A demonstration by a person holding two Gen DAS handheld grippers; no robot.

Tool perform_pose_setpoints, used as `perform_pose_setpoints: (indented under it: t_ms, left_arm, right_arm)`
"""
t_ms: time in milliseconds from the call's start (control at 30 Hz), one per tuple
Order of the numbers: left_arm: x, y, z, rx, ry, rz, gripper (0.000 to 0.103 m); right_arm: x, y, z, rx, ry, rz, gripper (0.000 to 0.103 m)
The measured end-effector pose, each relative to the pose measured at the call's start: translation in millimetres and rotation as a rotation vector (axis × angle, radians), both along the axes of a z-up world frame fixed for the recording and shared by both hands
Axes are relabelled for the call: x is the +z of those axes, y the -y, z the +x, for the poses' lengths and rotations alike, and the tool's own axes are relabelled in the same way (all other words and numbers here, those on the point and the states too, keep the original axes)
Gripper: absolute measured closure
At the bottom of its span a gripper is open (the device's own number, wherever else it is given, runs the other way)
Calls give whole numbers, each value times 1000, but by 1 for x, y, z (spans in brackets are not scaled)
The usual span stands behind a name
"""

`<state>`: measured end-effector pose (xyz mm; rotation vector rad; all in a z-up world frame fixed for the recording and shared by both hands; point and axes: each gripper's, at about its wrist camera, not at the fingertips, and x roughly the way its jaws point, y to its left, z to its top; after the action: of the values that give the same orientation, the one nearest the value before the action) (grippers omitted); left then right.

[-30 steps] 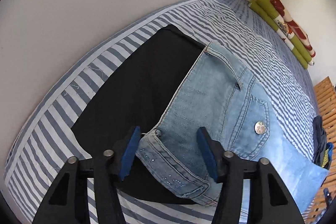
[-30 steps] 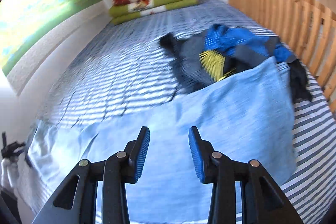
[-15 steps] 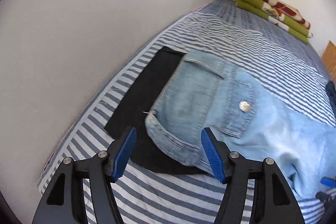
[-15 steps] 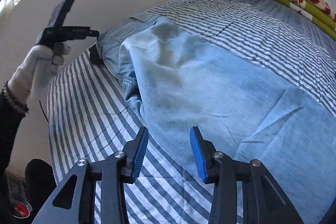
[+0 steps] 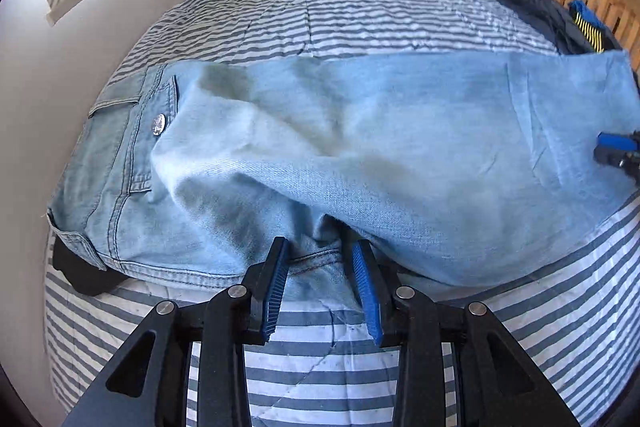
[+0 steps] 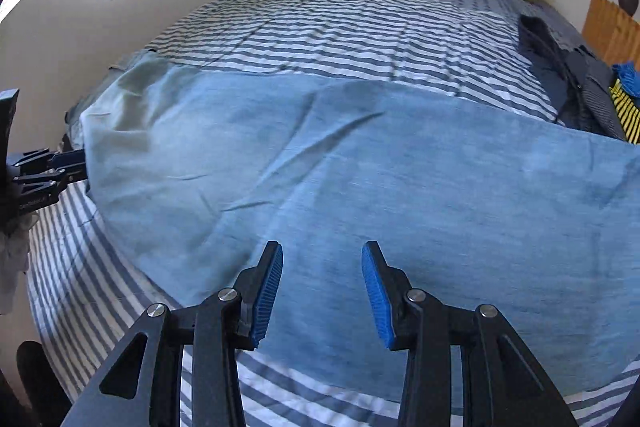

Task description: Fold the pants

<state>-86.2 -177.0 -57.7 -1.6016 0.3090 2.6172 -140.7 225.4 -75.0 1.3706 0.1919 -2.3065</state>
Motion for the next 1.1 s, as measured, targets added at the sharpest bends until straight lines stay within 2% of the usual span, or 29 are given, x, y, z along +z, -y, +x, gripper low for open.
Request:
perform_pose_setpoints:
  t_ms: [100, 133, 167, 267, 333, 467, 533, 600, 700, 800, 900, 933, 1000, 1033, 1100]
  left_arm:
    - [-8, -8, 1, -6, 16, -74, 65]
    - [-10, -7, 0, -7, 19, -80, 71]
    - [-13, -5, 0, -8, 31, -70, 93]
    - [-9, -4, 3, 17, 31, -44, 97]
    - [12, 2, 10, 23, 6, -1, 97]
    - [65, 30, 35, 56, -43, 157, 97]
    - [72, 35, 44, 58, -52, 182, 97]
    - [55, 31, 50, 50, -24, 148, 97]
    - [10, 23, 62, 31, 57, 91, 96]
    - [-11, 30, 68, 46, 58, 104, 96]
    - [-10, 37, 77, 71, 31, 107, 91]
    - [-7, 34, 79, 63, 19, 79, 89]
    - [0, 21, 81, 36, -18, -17, 70]
    - [3, 13, 81, 20, -42, -53, 54]
    - [6, 4, 73, 6, -67, -96, 50]
  right_arm:
    - [-9, -33, -14, -66, 19, 13, 65]
    - [-12, -42, -18, -82, 25, 10, 65]
    - [-16, -50, -22, -97, 34, 9, 65]
    - [-26, -66, -29, -111, 60, 3, 65]
    - [-28, -68, -31, -108, 48, 23, 65]
    - [-28, -62, -39, -77, 0, 116, 65]
    - [-30, -60, -46, -72, -5, 134, 65]
    - [-33, -60, -53, -81, 1, 129, 62]
    - [-33, -58, -54, -86, -9, 142, 61]
    - [-29, -57, -49, -69, -14, 169, 61]
    - [-24, -57, -42, -54, -35, 195, 61]
    - [-21, -58, -39, -49, -38, 191, 61]
    - [-16, -57, -34, -41, -46, 177, 61]
    - [-14, -56, -32, -38, -48, 171, 61]
    - [-12, -54, -28, -31, -47, 166, 61]
